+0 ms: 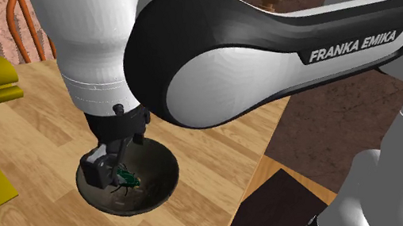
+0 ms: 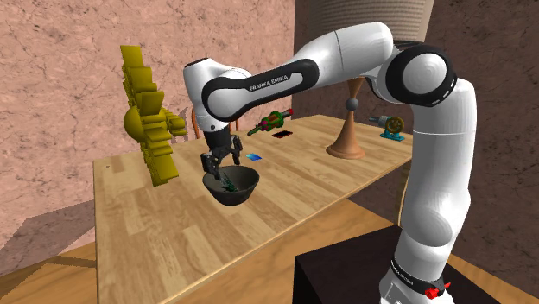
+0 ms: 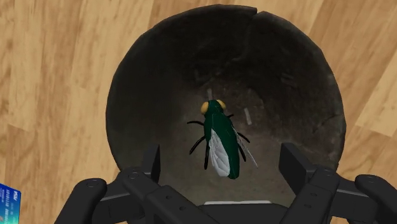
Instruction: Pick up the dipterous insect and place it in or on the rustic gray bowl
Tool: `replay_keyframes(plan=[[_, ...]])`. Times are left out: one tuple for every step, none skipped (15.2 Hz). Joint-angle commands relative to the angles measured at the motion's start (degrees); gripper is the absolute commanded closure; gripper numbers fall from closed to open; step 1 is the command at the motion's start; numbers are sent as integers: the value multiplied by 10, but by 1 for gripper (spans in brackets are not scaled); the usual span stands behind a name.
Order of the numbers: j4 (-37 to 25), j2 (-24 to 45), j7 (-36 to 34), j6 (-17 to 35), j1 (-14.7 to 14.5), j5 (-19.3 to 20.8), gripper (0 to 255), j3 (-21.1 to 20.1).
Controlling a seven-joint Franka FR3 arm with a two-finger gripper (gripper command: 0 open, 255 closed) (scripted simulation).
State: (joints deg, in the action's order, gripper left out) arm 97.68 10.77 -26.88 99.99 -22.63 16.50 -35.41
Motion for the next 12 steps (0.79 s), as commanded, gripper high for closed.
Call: replay_keyframes(plan=[[0,0,0,0,0,0,0,0],[-20,1,1,-19,-3,-1,0,-2],[-41,3,1,-39,-7,0,0,-3],[-63,6,2,-59,-11,0,0,-5],[-81,9,1,-75,-14,2,0,-6],[-81,9,1,-75,-14,2,0,-6],[-81,9,1,-75,-14,2,0,-6],[-81,9,1,-75,-14,2,0,-6],[-81,9,1,-75,-14,2,0,-6],[-81,9,1,-75,-14,2,0,-6],[-81,9,1,-75,-14,2,0,-6],[-81,9,1,-75,-14,2,0,-6]])
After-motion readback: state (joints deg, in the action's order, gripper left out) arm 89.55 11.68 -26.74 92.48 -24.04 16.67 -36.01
